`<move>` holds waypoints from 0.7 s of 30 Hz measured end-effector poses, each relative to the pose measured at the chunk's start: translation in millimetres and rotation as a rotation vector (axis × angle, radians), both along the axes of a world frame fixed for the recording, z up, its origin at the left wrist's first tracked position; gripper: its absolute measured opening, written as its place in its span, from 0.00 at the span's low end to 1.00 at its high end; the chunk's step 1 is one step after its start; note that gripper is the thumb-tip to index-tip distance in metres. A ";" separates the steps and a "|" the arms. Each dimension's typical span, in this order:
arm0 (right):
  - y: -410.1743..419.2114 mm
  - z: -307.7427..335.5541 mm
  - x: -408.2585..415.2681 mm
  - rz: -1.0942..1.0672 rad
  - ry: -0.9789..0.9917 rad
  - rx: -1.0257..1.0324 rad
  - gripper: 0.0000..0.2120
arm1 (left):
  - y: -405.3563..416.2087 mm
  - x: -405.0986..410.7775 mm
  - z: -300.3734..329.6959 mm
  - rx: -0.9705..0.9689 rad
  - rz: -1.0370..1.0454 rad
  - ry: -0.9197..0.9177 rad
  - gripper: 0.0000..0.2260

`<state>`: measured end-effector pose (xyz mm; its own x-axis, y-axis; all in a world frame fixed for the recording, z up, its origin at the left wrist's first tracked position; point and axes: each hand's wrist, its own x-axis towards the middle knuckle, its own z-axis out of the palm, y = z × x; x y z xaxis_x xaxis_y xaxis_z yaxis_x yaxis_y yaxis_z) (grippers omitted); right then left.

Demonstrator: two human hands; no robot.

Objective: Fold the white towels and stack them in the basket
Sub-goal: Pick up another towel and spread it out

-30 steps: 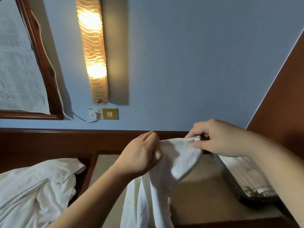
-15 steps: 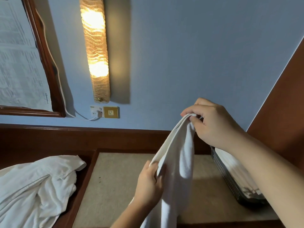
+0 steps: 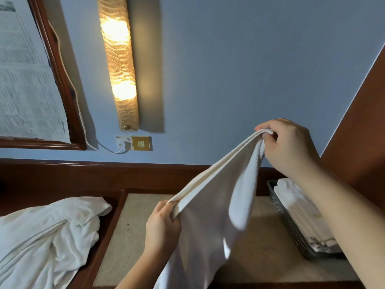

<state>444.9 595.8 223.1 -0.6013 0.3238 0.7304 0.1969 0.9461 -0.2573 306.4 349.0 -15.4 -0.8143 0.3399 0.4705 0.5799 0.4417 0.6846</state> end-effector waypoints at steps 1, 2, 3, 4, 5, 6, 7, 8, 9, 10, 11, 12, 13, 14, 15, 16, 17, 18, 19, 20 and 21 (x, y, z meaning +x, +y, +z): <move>2.8 -0.6 0.8 -0.004 0.003 -0.012 0.13 | -0.9 2.4 -1.3 0.009 0.030 -0.021 0.13; 5.2 -1.6 1.6 -0.011 0.001 -0.027 0.13 | -1.9 3.2 -2.1 0.020 0.056 -0.037 0.13; 7.4 -3.2 2.7 -0.020 -0.005 -0.037 0.14 | -3.4 2.6 -2.1 0.033 0.072 -0.047 0.12; 10.0 -5.0 4.0 -0.032 -0.019 -0.042 0.14 | -5.2 0.4 -0.6 0.051 0.080 -0.048 0.12; 13.1 -7.1 5.0 -0.046 -0.037 -0.043 0.14 | -7.8 -3.8 3.8 0.064 0.076 -0.028 0.11; 17.1 -8.5 6.5 -0.062 -0.061 -0.047 0.15 | -10.3 -9.5 12.0 0.072 0.060 0.024 0.10; 21.5 -9.4 8.4 -0.078 -0.085 -0.058 0.15 | -13.3 -16.9 22.8 0.076 0.029 0.102 0.07; 26.0 -9.8 10.6 -0.094 -0.106 -0.074 0.16 | -16.6 -24.6 37.2 0.076 -0.022 0.184 0.05; 30.1 -9.4 13.0 -0.108 -0.109 -0.097 0.17 | -20.2 -33.5 54.4 0.072 -0.079 0.259 0.05; 33.0 -8.6 16.2 -0.121 -0.095 -0.131 0.16 | -23.9 -42.3 72.5 0.057 -0.130 0.318 0.06; 34.8 -7.6 19.1 -0.135 -0.060 -0.184 0.16 | -27.0 -50.7 91.1 0.036 -0.170 0.346 0.07; 36.4 -6.3 21.4 -0.148 -0.012 -0.266 0.15 | -29.7 -56.7 110.2 0.002 -0.198 0.334 0.07; 38.1 -5.3 22.4 -0.153 0.036 -0.373 0.15 | -31.6 -61.2 128.6 -0.041 -0.227 0.293 0.07; 39.0 -4.0 22.8 -0.137 0.079 -0.487 0.15 | -33.2 -65.2 144.9 -0.096 -0.261 0.235 0.05; 39.6 -3.8 22.2 -0.095 0.117 -0.596 0.15 | -35.3 -69.6 158.6 -0.153 -0.294 0.179 0.02; 39.8 -3.7 21.6 -0.042 0.152 -0.688 0.14 | -38.0 -74.5 169.8 -0.209 -0.323 0.139 0.02; 38.8 -2.8 21.6 -0.002 0.179 -0.764 0.12 | -41.0 -79.2 177.6 -0.260 -0.353 0.112 0.05; 36.6 -1.8 21.3 0.022 0.188 -0.816 0.10 | -44.7 -84.0 181.4 -0.290 -0.381 0.082 0.08; 34.2 -1.7 21.0 0.034 0.175 -0.834 0.09 | -48.6 -88.3 181.4 -0.307 -0.394 0.049 0.10; 31.5 -1.9 21.4 0.033 0.146 -0.818 0.08 | -52.0 -91.0 178.0 -0.317 -0.395 0.008 0.11; 29.3 -3.0 21.8 0.024 0.117 -0.783 0.08 | -54.1 -93.1 171.1 -0.318 -0.389 -0.041 0.12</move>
<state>466.7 625.1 220.1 -0.5476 0.7580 0.3545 0.1094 0.4848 -0.8677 213.3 294.8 155.7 -0.6145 0.7434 0.2641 0.7183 0.3889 0.5769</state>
